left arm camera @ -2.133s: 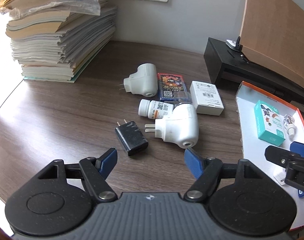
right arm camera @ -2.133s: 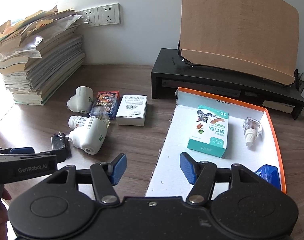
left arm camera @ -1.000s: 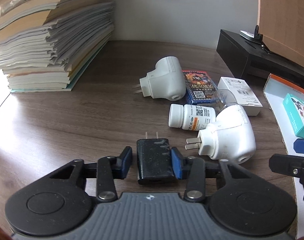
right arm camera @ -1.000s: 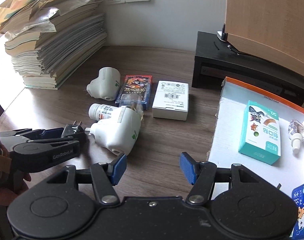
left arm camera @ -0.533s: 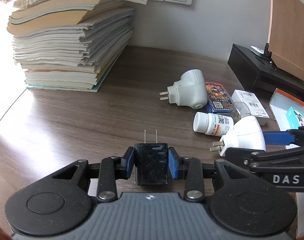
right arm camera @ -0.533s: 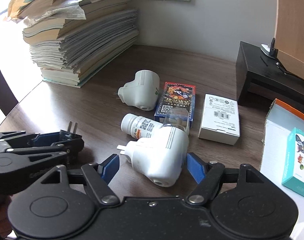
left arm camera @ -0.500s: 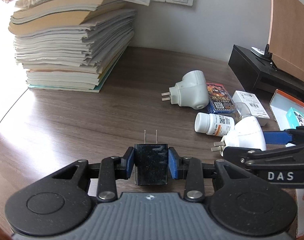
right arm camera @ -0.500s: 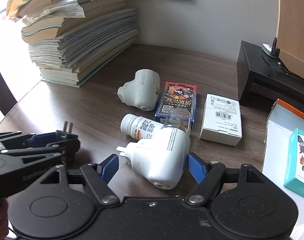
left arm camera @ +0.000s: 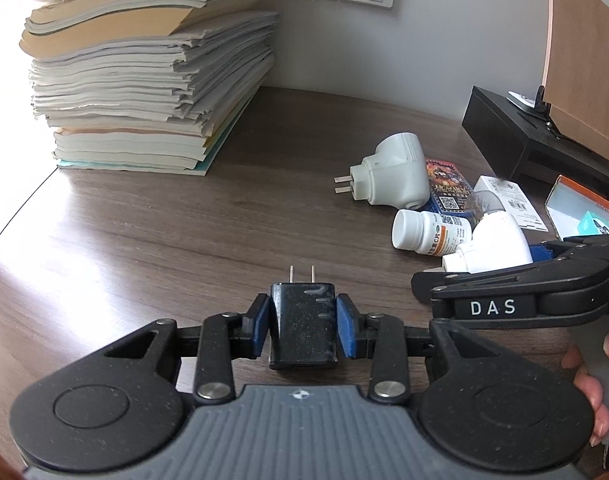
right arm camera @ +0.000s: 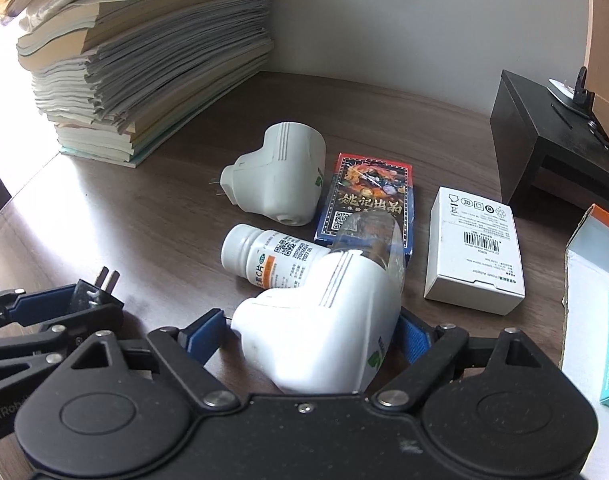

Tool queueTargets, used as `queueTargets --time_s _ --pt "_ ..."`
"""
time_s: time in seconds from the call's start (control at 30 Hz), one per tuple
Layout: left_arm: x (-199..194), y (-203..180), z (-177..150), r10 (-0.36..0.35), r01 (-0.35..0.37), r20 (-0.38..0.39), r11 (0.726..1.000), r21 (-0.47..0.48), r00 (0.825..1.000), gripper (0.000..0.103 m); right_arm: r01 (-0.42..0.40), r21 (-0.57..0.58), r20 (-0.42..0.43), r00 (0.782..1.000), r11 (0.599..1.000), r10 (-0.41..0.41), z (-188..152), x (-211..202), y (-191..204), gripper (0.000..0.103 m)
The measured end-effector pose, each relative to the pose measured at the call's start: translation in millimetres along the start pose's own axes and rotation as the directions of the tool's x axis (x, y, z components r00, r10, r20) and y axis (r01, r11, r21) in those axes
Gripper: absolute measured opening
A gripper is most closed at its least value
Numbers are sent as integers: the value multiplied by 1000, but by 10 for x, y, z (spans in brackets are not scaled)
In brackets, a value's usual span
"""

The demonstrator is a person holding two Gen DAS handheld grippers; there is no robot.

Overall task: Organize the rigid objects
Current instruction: 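Grasp the black charger plug with left tool while right grasps the glass-bulb white plug-in heater, then carry the black plug with left tool while right carries the heater over the white box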

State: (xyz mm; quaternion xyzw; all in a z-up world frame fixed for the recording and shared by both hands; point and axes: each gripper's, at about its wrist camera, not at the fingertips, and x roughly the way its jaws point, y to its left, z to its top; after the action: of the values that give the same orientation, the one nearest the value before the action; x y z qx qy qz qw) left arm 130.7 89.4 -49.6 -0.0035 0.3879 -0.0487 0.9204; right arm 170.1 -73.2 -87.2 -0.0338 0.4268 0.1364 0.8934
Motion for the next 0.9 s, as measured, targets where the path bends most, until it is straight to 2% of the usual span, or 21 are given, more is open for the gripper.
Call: queueTargets --time_s 0.1,0.43,0.67,0.9 --pt "-9 13 5 -4 4 8 1000 -1 1000 37 -20 40 19 1000 999 20 -33 -43 -43 103" --pt "-74 -19 34 -22 22 30 1000 -2 999 36 -53 58 87 995 997 48 -61 -356 -57 102" --pt "-207 -154 103 -41 40 67 999 13 997 36 -40 79 126 992 996 29 -100 -650 -165 101" --pt "-367 -456 183 -83 78 99 995 57 992 36 -4 118 170 985 993 -16 -166 -1042 -377 101"
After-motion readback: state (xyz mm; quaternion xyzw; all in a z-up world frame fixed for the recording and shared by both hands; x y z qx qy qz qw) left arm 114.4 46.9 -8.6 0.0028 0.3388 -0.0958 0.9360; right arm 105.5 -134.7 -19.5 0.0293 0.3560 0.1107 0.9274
